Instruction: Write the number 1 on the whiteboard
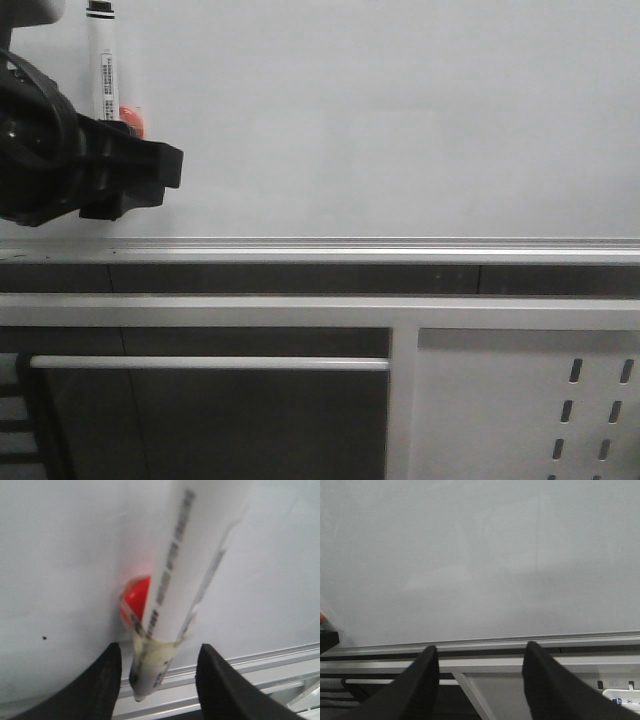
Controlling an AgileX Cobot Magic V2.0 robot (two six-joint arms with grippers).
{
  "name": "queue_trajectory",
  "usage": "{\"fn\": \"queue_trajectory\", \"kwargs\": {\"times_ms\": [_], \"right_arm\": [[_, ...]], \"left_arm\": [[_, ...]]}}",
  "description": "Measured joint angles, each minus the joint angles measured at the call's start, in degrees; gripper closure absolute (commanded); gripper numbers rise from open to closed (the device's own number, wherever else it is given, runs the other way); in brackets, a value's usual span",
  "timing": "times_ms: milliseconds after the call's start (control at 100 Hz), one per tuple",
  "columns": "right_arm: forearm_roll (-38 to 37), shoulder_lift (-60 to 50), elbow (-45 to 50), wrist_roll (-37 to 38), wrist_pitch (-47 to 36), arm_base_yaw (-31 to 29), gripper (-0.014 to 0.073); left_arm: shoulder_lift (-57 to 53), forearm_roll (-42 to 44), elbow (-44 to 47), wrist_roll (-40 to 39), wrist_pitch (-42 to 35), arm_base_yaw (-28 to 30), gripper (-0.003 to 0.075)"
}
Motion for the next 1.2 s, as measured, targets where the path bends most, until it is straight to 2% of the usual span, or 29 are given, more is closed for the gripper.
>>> {"fn": "queue_trajectory", "kwargs": {"times_ms": [180,280,370,560,780,910,1050,1200], "right_arm": [[0.1,0.0,0.0,0.0,0.4,0.0,0.0247],[0.2,0.0,0.0,0.0,0.4,0.0,0.0247],[0.8,0.0,0.0,0.0,0.4,0.0,0.0247],[1.4,0.0,0.0,0.0,0.4,0.0,0.0247],[1.7,0.0,0.0,0.0,0.5,0.0,0.0247],[5.1,0.0,-0.1,-1.0,1.2,0.1,0.0247],[15.4,0.7,-2.3,-12.1,4.0,1.8,0.0247],[30.1,6.0,-5.9,-30.2,10.0,2.9,0.0247]], "left_arm": [[-0.6,0.8,0.0,-0.1,-0.6,-0.2,0.0398],[-0.6,1.0,0.0,-0.1,-0.7,-0.2,0.0433],[-0.6,1.0,0.0,-0.1,-1.3,-0.2,0.0509],[-0.6,1.0,0.0,-0.1,-2.4,-0.2,0.0739],[-0.9,2.9,0.0,1.0,-1.8,-0.2,0.0739],[-4.0,9.2,-0.1,1.5,2.8,-0.2,0.0739],[-8.6,15.7,-0.1,1.7,11.7,-1.8,0.0739],[-12.2,24.5,-0.4,2.0,20.3,-6.0,0.0739]]}}
